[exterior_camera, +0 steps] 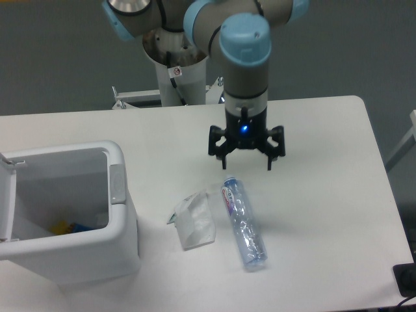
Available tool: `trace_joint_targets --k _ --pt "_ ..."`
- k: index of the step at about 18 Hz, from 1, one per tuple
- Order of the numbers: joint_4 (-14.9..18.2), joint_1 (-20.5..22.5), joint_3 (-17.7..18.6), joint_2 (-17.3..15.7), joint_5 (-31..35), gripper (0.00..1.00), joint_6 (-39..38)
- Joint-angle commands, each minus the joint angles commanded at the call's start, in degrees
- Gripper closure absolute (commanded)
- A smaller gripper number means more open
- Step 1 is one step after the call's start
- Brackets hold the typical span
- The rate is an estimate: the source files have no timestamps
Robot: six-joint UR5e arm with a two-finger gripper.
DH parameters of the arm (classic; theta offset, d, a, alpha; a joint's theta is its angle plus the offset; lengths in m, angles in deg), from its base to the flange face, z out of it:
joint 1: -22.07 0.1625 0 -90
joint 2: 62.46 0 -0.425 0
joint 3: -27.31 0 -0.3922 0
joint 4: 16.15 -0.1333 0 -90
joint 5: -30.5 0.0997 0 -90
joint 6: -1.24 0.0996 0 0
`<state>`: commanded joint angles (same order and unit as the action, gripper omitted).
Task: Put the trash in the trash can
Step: 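Move the gripper down over the crumpled white paper, then close the gripper on the crumpled white paper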
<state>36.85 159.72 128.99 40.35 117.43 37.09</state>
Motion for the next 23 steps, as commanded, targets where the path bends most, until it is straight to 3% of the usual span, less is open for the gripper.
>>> trace_joint_targets --k 3,7,11,15,17,19,23 --pt "-2.54 -2.39 0.79 3.79 -1.05 0.0 0.79" --pt "-7.9 -3.09 1.32 8.01 -8.0 0.0 0.18" --pt "-9.31 -3.79 2.64 9.5 -8.17 0.0 0.01" --pt "-10.19 -4.76 1.76 11.35 -7.73 0.03 -3.25" --pt "-10.28 -4.77 1.32 11.7 -7.73 0.36 -3.42" --pt "-10.37 -4.85 1.41 11.71 -6.77 1.0 -4.47" --pt "-10.46 -4.85 1.32 11.53 -6.5 1.0 -4.74"
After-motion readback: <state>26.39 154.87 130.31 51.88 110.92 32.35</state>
